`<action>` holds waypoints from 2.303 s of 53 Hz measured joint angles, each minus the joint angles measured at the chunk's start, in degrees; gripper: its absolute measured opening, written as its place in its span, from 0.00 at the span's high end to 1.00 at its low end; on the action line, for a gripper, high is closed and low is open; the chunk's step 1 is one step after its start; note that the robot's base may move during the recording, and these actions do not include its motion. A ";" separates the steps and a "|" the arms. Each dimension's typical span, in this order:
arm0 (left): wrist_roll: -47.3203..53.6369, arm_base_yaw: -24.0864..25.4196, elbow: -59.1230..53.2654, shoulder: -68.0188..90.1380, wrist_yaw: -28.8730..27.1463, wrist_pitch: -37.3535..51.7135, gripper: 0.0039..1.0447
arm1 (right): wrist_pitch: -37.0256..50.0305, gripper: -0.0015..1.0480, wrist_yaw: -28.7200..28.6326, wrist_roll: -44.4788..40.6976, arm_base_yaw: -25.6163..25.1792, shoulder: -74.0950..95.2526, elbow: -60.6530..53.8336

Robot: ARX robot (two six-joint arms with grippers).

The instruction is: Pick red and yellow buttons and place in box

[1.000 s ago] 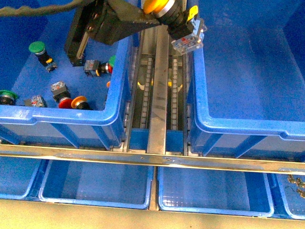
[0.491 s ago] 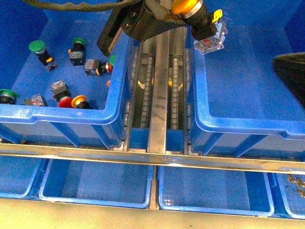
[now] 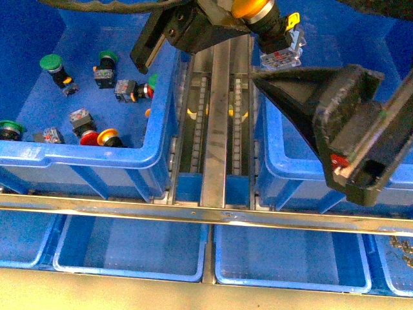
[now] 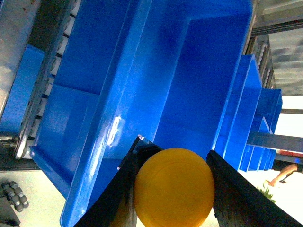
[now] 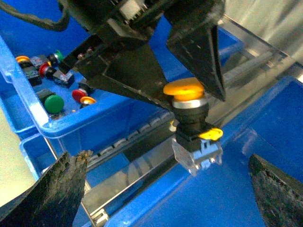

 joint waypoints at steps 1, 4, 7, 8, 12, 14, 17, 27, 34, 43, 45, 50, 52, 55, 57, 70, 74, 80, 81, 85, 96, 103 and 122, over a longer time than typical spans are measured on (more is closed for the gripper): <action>0.00 -0.02 0.00 0.00 -0.13 0.00 0.68 | 0.07 0.06 -0.17 -0.28 0.11 0.22 0.26; 0.00 -0.15 0.00 0.00 -0.15 0.00 0.68 | 0.87 0.06 -0.81 -0.90 0.72 1.29 1.51; 0.02 -0.35 0.00 0.00 -0.20 0.00 0.68 | 2.21 0.06 -1.03 -1.46 1.18 2.64 2.62; 0.02 -0.44 0.00 0.00 -0.22 0.00 0.68 | 2.73 0.06 -1.22 -1.81 1.33 3.30 3.04; 0.07 -0.85 0.00 0.00 -0.24 0.00 0.68 | 4.17 0.06 -1.88 -2.84 1.42 6.45 4.63; 0.09 -0.90 0.00 0.00 -0.48 0.00 0.68 | 4.68 0.06 -1.99 -3.43 1.42 7.76 5.18; 0.13 -0.92 0.00 0.00 -0.61 -0.04 0.68 | 5.20 0.06 -2.19 -3.76 1.40 9.11 5.79; 0.48 -0.63 0.11 0.00 -1.64 -0.50 0.68 | 7.08 0.06 -3.15 -6.32 0.87 13.77 8.24; 0.59 -0.31 0.33 0.00 -1.88 -0.79 0.68 | 7.43 0.06 -3.69 -8.04 -0.44 16.22 9.33; 0.83 -0.24 0.63 0.00 -0.57 -1.14 0.68 | 6.91 0.06 -4.87 -9.81 -2.80 17.84 9.01; 0.90 -0.24 0.79 0.00 -0.39 -1.14 0.68 | 6.84 0.06 -5.40 -10.19 -3.28 17.84 8.68; 1.03 -0.15 1.11 -0.02 -0.28 -1.27 0.68 | 6.91 0.06 -5.97 -11.23 -4.28 17.84 7.93; 1.03 -0.07 1.18 -0.04 -0.28 -1.29 0.68 | 6.97 0.06 -6.05 -11.39 -4.70 17.94 7.78; 1.05 0.07 1.20 -0.13 -0.31 -1.40 0.68 | 7.80 0.06 -6.08 -11.65 -5.42 18.60 7.74; 1.05 0.13 1.25 -0.15 -0.31 -1.51 0.68 | 8.57 0.06 -6.05 -11.65 -5.77 19.37 7.76; 1.09 0.35 1.38 -0.15 -0.33 -1.53 0.68 | 11.56 0.06 -4.66 -11.65 -6.62 24.44 10.67; 1.09 0.35 1.38 -0.15 -0.35 -1.53 0.68 | 11.58 0.06 -4.02 -11.69 -6.75 25.35 13.03; 1.14 0.37 1.38 -0.15 -0.68 -1.53 0.68 | 11.28 0.06 -3.91 -11.72 -6.78 25.44 14.86; 1.14 0.37 1.38 -0.15 -0.76 -1.53 0.68 | 11.15 0.06 -3.91 -11.72 -6.78 25.44 14.95; 1.14 0.37 1.38 -0.15 -1.03 -1.53 0.68 | 10.32 0.06 -4.09 -11.87 -6.75 25.42 15.26; 1.14 0.37 1.38 -0.15 -1.01 -1.53 0.68 | 9.16 0.30 -4.24 -11.78 -6.73 25.38 15.26; 1.11 0.37 1.62 -0.24 -1.05 -1.51 0.68 | 9.18 0.56 -4.79 -11.19 -6.71 25.35 15.26; 3.15 0.37 1.79 -0.37 -2.23 -1.62 0.62 | 9.16 0.69 -5.22 -9.60 -6.67 25.07 15.06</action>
